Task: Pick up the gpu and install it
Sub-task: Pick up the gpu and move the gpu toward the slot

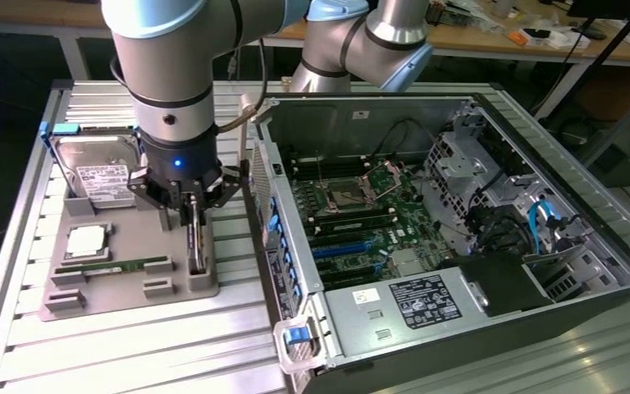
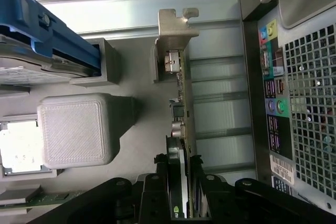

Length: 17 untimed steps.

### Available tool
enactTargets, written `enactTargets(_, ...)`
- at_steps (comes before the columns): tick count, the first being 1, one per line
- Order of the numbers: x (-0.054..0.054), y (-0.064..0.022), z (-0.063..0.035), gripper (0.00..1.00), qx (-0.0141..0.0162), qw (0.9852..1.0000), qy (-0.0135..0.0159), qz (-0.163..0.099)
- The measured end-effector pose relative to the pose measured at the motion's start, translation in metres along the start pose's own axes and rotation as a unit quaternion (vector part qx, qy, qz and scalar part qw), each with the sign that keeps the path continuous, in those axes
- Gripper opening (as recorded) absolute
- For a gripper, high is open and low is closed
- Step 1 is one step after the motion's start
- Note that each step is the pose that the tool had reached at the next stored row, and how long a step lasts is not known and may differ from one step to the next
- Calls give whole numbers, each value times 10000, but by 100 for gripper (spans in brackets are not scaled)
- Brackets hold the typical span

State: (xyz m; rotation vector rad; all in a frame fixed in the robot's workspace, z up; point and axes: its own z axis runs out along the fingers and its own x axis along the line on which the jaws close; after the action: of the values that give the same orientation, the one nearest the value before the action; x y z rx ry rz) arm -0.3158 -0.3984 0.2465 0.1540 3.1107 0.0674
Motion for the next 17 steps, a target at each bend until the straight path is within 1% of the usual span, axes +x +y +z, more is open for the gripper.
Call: enactTargets(17, -3, 18, -156, 28, -1, 10000, 0, 0)
